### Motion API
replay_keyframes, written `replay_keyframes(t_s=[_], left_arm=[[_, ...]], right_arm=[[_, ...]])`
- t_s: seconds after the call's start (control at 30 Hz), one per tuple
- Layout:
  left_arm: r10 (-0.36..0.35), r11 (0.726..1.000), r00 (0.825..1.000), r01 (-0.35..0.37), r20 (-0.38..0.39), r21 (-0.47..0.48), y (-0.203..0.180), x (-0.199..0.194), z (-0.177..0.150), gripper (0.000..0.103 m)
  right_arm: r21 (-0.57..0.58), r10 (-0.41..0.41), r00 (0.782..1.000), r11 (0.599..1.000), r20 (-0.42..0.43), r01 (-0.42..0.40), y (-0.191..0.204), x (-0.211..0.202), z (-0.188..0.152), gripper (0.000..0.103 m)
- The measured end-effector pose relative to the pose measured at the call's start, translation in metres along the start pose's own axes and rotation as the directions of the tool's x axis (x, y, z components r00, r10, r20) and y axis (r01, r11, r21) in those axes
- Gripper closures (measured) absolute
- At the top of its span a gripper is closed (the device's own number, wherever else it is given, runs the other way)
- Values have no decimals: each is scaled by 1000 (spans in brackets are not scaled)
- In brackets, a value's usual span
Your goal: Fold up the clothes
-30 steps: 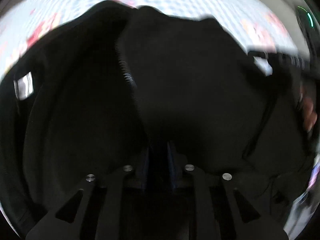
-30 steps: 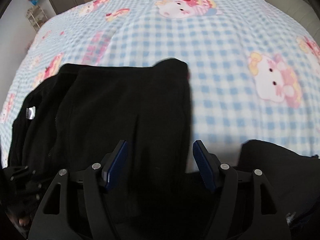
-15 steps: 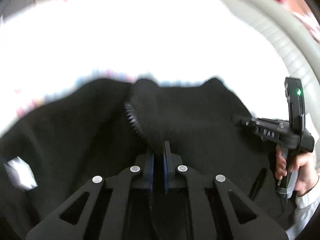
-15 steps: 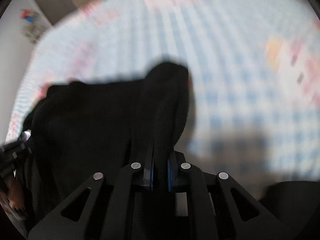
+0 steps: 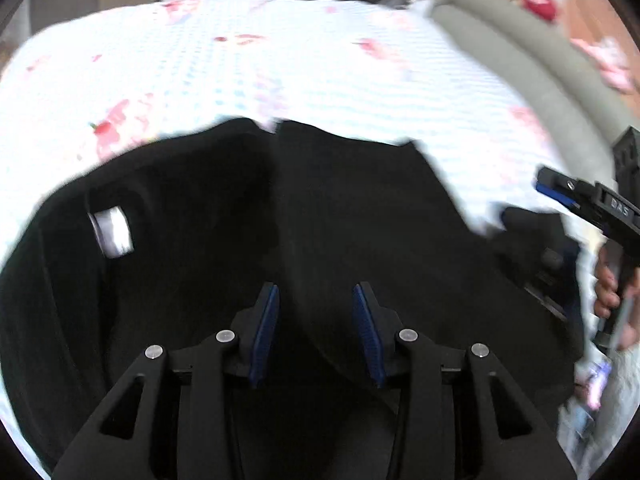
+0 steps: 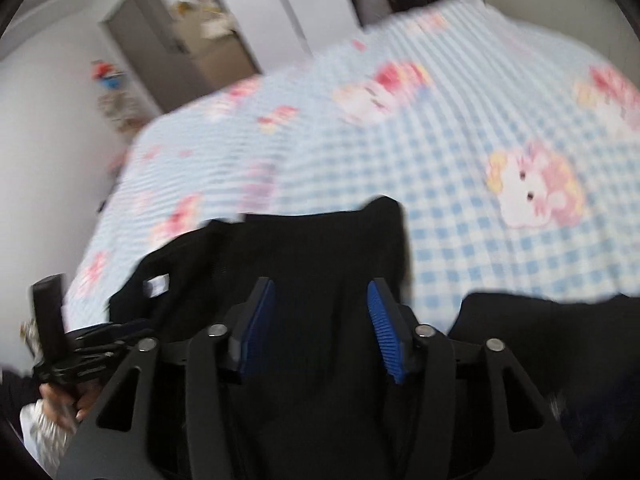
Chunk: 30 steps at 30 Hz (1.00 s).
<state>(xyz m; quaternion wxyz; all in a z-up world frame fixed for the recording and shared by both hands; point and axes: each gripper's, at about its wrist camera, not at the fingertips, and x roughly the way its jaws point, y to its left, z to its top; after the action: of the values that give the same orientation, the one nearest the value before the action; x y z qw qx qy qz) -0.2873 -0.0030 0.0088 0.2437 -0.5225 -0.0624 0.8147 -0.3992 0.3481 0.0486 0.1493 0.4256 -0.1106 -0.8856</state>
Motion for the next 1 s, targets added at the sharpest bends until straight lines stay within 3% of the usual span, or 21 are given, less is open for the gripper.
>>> replay_keyframes(t_s=[0.03,0.13,0.27,0.33,0.43,0.63,0.8,0.87,0.9,1.0], left_arm=[[-20,1000,1000,20,-18,-16,-2,-3,-16,53],[-81,993,993,73,-81,-98,-16,8,-72,53],[-179,962,980,155,-88,-222,-17,11,-139,53],[-196,957,977,172,-84,-232,-20,18,-168,53],[-165,963,980,137,-108,-230,-25,16,-202,53],[-125,942,987,87,-98,-323,-17,-4,-248,53],[-128,949,989,99,-77,-299,-38,-1,-268,53],[-129,952,989,104,-69,-288,-46,0,-276,72],[-130,953,989,107,-65,-282,-51,0,-280,90],[-150,953,989,148,13,-264,-63,-27,-289,96]], right_arm=[[-26,21,1000,999,11,-20,14,-20,-18,34],[-83,57,998,995,-17,-58,49,-54,-76,34],[-123,37,998,992,-51,-43,77,-78,-164,34],[-104,26,997,994,-73,-34,80,-85,-201,34],[-42,32,990,998,-134,-38,77,-82,-253,34],[-27,73,973,996,-217,-81,89,-76,-310,34],[-49,139,966,987,-219,-153,111,-82,-330,34],[-68,152,961,983,-233,-172,120,-81,-341,34],[-72,148,960,983,-236,-170,123,-81,-346,34],[-68,119,967,988,-224,-137,121,-86,-353,36]])
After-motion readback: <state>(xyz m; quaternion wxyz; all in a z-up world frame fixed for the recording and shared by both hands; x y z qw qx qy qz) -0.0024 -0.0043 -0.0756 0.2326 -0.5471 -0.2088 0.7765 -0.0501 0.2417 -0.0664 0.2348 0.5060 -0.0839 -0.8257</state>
